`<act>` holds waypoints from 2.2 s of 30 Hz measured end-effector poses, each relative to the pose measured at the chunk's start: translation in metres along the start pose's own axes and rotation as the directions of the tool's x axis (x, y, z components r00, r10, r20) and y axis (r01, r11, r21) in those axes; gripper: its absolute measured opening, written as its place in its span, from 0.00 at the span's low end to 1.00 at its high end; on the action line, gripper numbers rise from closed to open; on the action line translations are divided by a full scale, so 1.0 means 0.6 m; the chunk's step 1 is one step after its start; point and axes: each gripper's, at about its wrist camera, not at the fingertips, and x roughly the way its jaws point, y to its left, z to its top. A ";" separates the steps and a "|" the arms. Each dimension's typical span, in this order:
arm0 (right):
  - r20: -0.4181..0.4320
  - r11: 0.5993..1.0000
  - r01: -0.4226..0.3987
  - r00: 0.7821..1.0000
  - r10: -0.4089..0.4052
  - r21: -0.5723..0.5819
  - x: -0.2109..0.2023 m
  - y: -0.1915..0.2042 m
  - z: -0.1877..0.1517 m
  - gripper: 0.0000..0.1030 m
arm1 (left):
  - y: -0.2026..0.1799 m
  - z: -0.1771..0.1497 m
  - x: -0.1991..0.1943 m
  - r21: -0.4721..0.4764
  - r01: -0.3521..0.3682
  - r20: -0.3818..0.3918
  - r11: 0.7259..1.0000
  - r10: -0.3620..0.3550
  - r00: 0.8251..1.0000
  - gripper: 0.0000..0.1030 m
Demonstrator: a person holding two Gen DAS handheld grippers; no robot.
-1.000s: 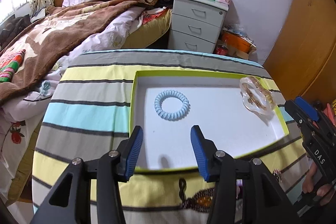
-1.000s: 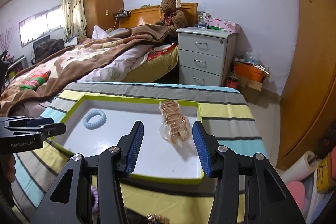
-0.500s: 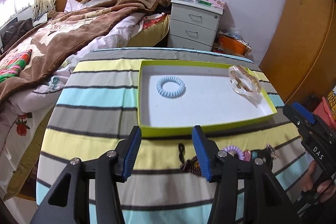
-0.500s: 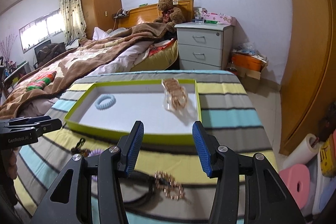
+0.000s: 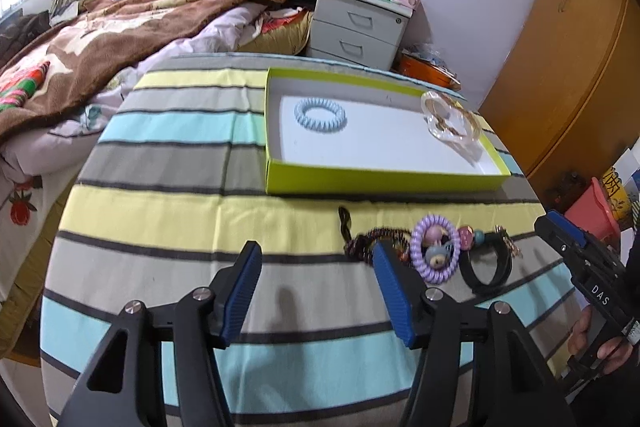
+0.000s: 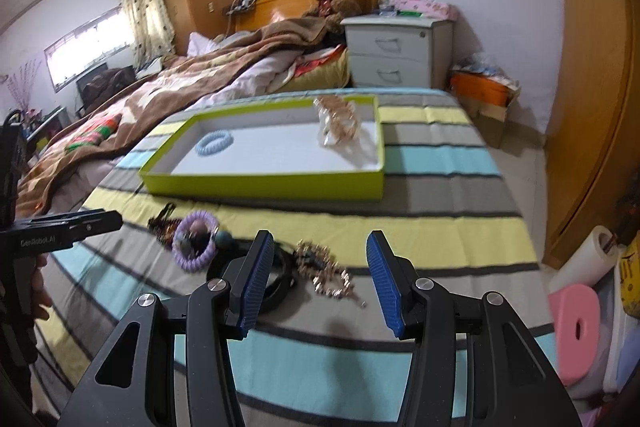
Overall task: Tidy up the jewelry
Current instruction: 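Withdraw both tools from the box back toward the remaining jewelry, then grasp the black hair tie with the right tool while the left tool grasps the lilac coil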
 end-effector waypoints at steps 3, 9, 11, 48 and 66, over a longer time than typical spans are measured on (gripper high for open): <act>-0.026 0.999 -0.025 0.999 0.025 -0.027 0.011 0.010 -0.002 0.48 | 0.004 -0.008 0.003 -0.004 0.013 -0.016 1.000 -0.013 1.000 0.59; -0.056 0.990 -0.068 0.997 0.062 -0.126 0.035 0.055 0.007 0.48 | 0.006 -0.020 0.009 -0.009 0.024 -0.038 1.000 -0.024 0.999 0.59; -0.058 0.986 -0.072 0.996 0.064 -0.150 0.042 0.065 0.010 0.48 | 0.005 -0.022 0.010 -0.006 0.024 -0.043 1.000 -0.024 0.999 0.59; -0.169 0.890 -0.129 0.984 0.059 -0.437 0.074 0.128 0.017 0.16 | 0.024 -0.027 0.023 -0.029 0.020 -0.076 0.999 -0.022 0.997 0.59; 0.041 0.978 -0.099 0.993 0.108 -0.181 -0.008 0.057 0.041 0.16 | -0.021 -0.001 0.022 0.006 0.091 -0.074 0.996 -0.090 0.993 0.58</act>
